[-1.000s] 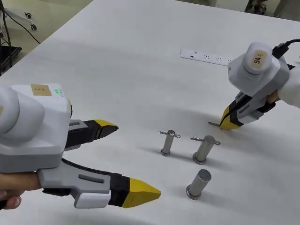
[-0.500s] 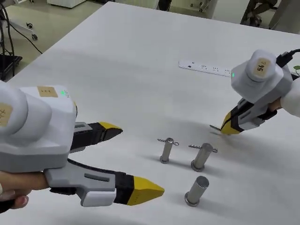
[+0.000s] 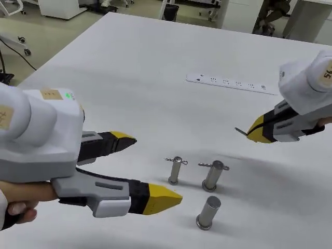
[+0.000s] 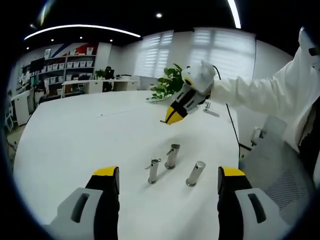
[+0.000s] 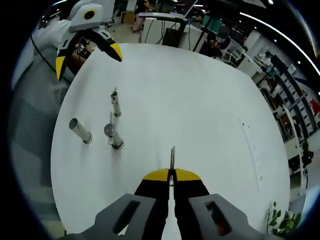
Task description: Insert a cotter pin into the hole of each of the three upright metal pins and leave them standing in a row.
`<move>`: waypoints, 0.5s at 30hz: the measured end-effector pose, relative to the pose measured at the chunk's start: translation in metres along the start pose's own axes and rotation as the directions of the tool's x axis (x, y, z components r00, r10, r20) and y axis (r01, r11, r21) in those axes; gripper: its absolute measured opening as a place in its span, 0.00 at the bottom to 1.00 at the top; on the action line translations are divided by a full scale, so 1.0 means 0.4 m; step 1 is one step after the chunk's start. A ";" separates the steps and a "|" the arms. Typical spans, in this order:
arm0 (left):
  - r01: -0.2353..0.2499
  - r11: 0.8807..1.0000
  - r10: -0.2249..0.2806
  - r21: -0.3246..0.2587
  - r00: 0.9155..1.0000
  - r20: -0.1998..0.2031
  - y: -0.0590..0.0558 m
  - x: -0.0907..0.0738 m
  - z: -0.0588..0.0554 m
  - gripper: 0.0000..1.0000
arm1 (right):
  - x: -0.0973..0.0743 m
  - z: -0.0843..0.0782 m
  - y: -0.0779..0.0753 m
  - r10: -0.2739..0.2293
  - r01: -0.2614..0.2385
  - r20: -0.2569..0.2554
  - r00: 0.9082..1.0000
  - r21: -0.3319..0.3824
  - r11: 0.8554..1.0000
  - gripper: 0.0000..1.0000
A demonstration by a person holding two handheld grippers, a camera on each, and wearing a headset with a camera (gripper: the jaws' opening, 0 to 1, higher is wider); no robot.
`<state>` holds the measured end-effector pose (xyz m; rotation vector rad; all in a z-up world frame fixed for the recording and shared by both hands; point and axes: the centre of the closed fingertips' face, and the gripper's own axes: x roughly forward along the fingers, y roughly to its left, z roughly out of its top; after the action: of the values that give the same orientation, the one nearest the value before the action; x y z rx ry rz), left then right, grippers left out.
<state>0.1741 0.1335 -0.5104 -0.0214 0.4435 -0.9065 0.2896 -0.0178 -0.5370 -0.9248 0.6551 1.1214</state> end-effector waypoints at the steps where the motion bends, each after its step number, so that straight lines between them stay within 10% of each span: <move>1: 0.001 1.000 -0.001 0.000 1.000 0.000 0.000 0.002 0.004 0.79 | -0.008 0.013 0.011 0.008 -0.008 0.041 0.999 0.005 1.000 0.00; 15: 0.019 1.000 -0.019 -0.013 1.000 0.022 -0.006 0.030 0.046 0.71 | -0.105 0.069 0.076 -0.113 0.098 0.212 0.971 0.081 0.992 0.00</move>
<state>0.1858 0.1199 -0.4976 -0.0479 0.4292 -0.9210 0.2471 -0.0082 -0.4976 -0.7559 0.4592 1.0789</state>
